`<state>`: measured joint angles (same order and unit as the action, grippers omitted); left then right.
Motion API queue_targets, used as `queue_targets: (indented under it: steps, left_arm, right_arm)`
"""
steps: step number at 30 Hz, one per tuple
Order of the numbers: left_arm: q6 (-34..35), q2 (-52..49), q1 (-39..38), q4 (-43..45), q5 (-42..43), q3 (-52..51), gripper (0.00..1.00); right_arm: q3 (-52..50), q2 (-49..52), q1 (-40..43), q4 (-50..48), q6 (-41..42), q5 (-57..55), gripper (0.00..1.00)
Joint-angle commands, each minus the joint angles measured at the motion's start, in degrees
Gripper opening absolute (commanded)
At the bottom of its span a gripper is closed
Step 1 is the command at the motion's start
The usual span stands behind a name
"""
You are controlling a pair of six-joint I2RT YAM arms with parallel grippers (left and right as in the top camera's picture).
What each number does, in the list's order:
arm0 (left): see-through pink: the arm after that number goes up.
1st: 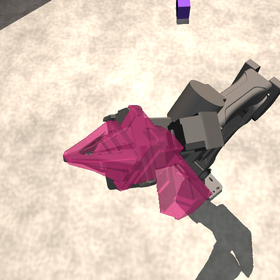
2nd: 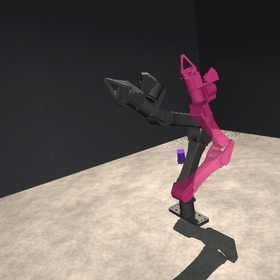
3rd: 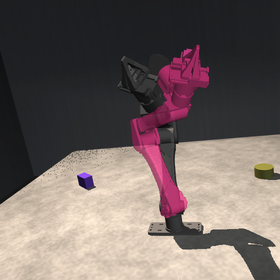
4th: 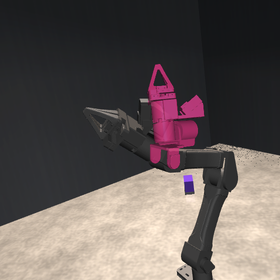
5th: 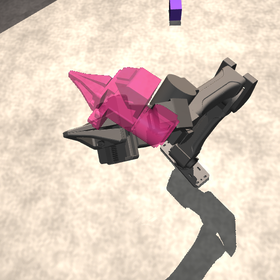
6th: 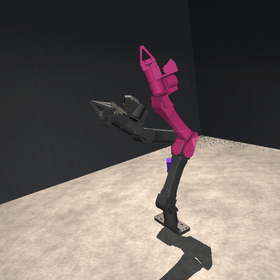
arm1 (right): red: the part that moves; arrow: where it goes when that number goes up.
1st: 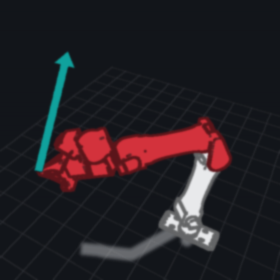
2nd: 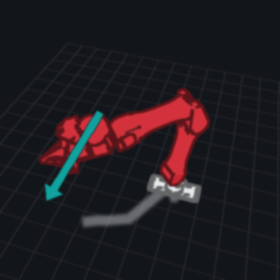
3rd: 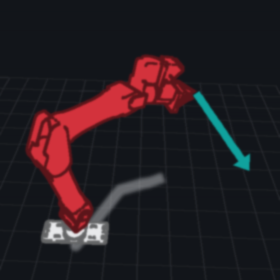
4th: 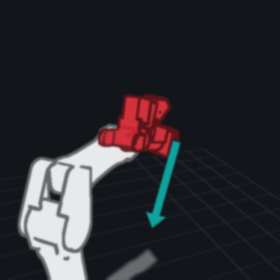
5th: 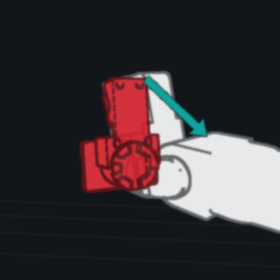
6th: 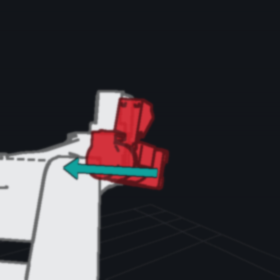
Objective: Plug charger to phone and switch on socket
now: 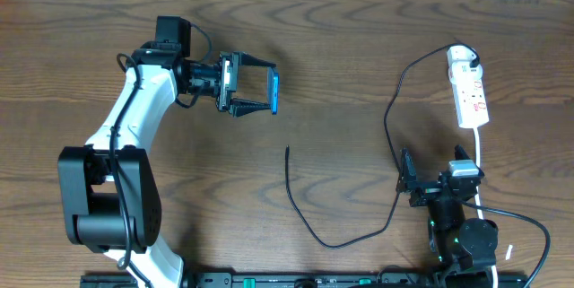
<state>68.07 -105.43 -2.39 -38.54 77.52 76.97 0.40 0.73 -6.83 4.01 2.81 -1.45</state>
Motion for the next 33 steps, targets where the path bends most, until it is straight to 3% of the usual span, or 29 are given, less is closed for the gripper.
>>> queue_targets:
  steps: [1,33]
  left_arm:
    - [1.7,1.9,0.2,0.1,2.9,1.9,0.07]
    - [1.0,1.9,0.2,0.1,2.8,1.9,0.08]
  right_arm:
    - [-0.1,-0.3,-0.3,0.2,0.8,0.1,0.99]
    - [-0.1,-0.3,-0.3,0.2,0.8,0.1,0.99]
